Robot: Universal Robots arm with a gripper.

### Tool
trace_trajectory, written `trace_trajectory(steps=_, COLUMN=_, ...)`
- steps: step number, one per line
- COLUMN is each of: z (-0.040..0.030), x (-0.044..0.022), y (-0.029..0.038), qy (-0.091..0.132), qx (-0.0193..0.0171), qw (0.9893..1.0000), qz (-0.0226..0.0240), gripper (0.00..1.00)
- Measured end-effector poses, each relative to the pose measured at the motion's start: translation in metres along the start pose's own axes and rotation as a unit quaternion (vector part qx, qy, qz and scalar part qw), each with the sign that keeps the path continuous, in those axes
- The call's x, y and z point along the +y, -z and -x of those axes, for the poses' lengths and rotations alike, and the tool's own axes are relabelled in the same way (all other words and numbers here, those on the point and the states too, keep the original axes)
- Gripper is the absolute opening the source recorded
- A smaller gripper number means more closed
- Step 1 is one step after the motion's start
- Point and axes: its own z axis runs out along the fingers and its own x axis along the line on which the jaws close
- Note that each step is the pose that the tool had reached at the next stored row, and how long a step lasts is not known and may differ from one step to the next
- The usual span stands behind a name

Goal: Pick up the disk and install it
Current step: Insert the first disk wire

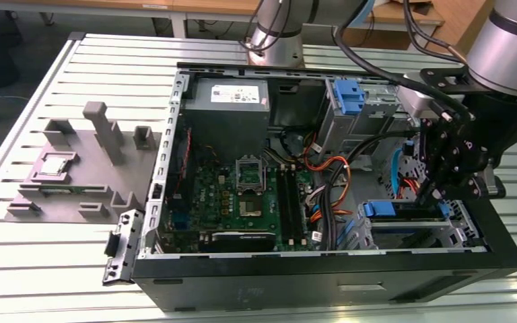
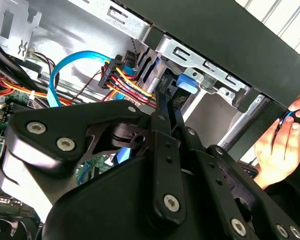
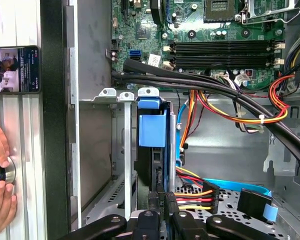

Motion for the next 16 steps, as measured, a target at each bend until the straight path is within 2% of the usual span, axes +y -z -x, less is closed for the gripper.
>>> trace_trajectory(steps=16, z=-0.0002, x=0.0003, y=-0.0055, qy=0.0, qx=-0.0012, qw=1.0, qz=0.0, gripper=0.16)
